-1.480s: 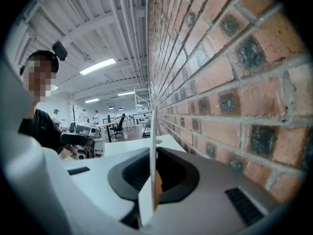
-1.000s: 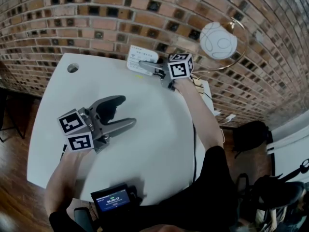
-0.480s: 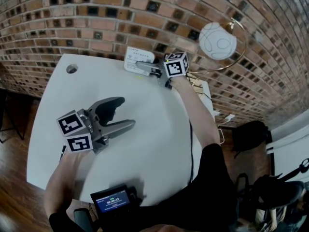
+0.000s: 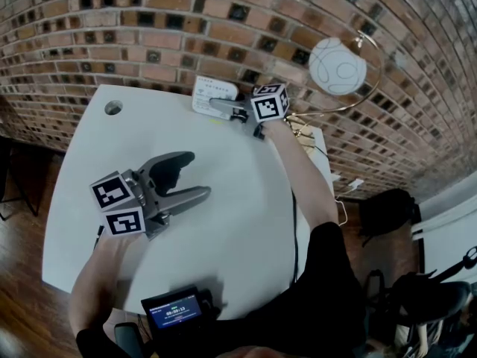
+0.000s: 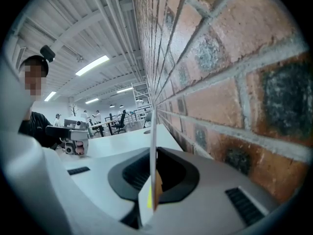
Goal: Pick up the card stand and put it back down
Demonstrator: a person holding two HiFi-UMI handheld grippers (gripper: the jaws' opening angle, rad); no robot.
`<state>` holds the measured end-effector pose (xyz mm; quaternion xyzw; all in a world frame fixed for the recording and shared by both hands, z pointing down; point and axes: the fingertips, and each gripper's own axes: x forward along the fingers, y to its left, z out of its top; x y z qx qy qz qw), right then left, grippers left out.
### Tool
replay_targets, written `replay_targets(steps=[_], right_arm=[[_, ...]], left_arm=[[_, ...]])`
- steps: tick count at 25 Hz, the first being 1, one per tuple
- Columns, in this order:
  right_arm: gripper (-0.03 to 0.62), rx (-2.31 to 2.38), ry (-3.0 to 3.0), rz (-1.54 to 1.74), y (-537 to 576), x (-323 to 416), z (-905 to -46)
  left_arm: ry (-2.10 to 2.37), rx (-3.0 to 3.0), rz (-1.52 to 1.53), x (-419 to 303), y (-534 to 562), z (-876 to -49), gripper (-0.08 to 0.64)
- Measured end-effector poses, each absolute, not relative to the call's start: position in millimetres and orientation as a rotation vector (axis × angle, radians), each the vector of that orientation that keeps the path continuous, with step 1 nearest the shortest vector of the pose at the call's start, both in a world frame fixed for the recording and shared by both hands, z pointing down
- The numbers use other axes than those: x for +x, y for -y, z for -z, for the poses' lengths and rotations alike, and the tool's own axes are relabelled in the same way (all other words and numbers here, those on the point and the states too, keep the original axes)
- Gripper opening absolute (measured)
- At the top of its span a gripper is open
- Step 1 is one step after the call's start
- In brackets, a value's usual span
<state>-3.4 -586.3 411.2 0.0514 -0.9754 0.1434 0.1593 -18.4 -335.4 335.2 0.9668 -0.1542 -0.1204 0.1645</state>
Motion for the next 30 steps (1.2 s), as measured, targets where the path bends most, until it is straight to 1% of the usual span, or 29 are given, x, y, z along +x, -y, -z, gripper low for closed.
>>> replay_targets(steps=[12, 13, 16, 30], right_arm=[[0.035, 0.131, 2.789, -0.43, 591, -6, -419], [0.041, 0.149, 2.784, -0.429, 592, -7, -419], [0.095, 0.193, 2.758, -0.409, 594, -8, -417], [0.097, 0.297, 2.624, -0.322, 583, 5, -418]], left_arm=[[0.454, 2.755, 0.331, -19, 337, -337, 0.351], [0.454, 2.754, 0.331, -19, 337, -337, 0.351], [0.455, 2.753, 0.332, -19, 337, -336, 0.351], [0.449, 2.753, 0.328, -18, 337, -337, 0.351]])
